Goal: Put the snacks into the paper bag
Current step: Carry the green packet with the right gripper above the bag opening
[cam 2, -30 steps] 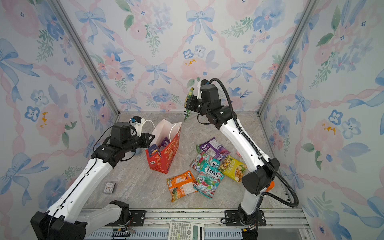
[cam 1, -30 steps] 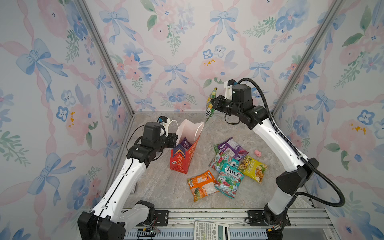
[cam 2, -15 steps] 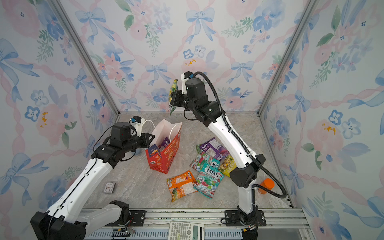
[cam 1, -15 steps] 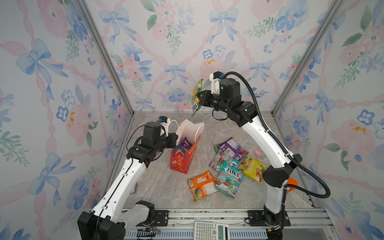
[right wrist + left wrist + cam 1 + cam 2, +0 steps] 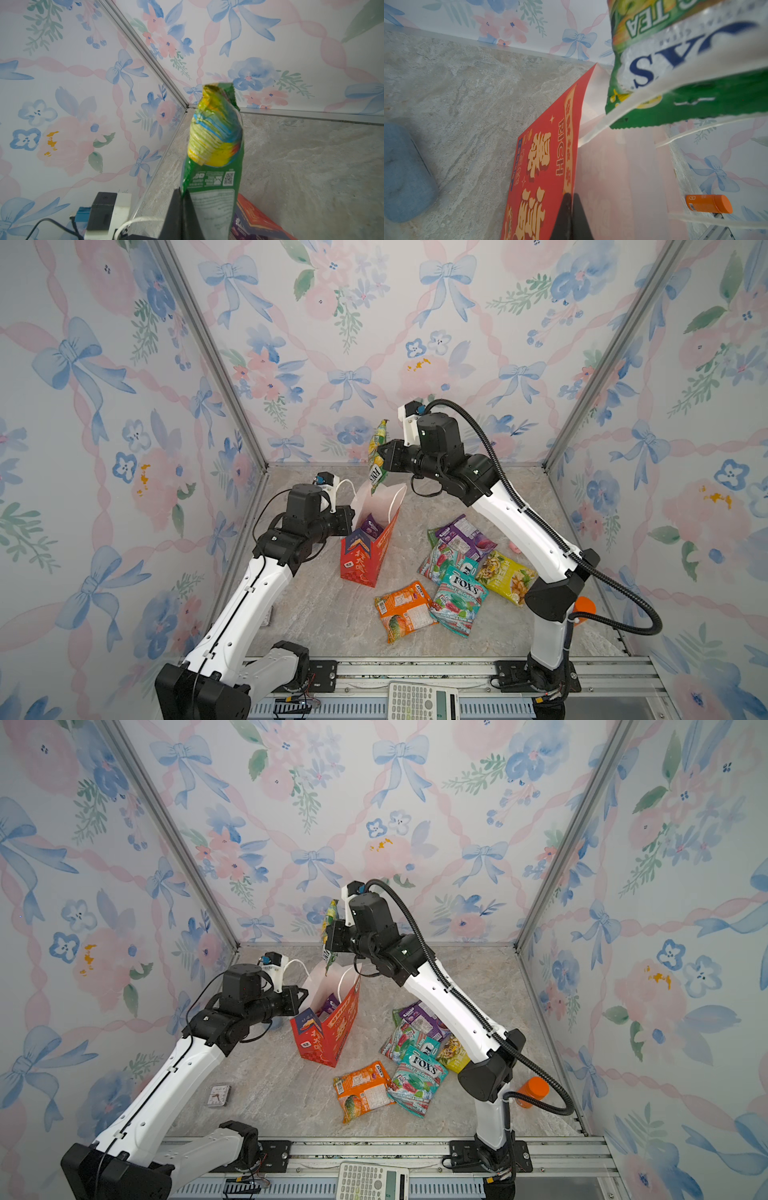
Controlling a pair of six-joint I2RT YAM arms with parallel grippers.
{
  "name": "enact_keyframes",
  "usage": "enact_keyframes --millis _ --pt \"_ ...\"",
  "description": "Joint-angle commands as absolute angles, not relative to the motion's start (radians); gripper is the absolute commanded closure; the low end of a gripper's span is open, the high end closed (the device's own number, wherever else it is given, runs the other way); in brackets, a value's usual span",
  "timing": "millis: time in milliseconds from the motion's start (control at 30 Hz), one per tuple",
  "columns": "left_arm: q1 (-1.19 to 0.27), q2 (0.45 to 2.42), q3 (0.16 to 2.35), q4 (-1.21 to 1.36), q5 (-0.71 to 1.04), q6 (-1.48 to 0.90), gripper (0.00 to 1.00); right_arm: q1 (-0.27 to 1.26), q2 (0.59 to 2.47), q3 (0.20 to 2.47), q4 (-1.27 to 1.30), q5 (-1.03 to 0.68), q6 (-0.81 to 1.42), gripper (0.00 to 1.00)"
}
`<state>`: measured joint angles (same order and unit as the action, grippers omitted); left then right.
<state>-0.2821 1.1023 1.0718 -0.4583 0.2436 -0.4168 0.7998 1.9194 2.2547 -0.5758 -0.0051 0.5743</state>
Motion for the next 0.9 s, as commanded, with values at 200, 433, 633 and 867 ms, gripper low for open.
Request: enact_keyframes --millis 200,433,633,867 --pt "-0.286 1.068 1.059 -0.416 0.215 -0.425 1.0 0.839 1.781 2.153 -0.534 0.017 0.557 1.0" --pt "-0.286 1.066 1.062 -0.416 0.213 -0.434 1.0 0.865 1.727 2.064 -0.516 0.023 0.572 1.0" --pt "-0.286 1.065 1.064 -0.417 0.209 -0.44 1.0 0.884 1.694 2.0 -0.512 0.022 0.596 1.0" --pt "-0.287 1.061 1.059 -0.411 0.203 -0.448 1.0 0.905 1.641 1.9 -0.497 0.016 0.673 1.0"
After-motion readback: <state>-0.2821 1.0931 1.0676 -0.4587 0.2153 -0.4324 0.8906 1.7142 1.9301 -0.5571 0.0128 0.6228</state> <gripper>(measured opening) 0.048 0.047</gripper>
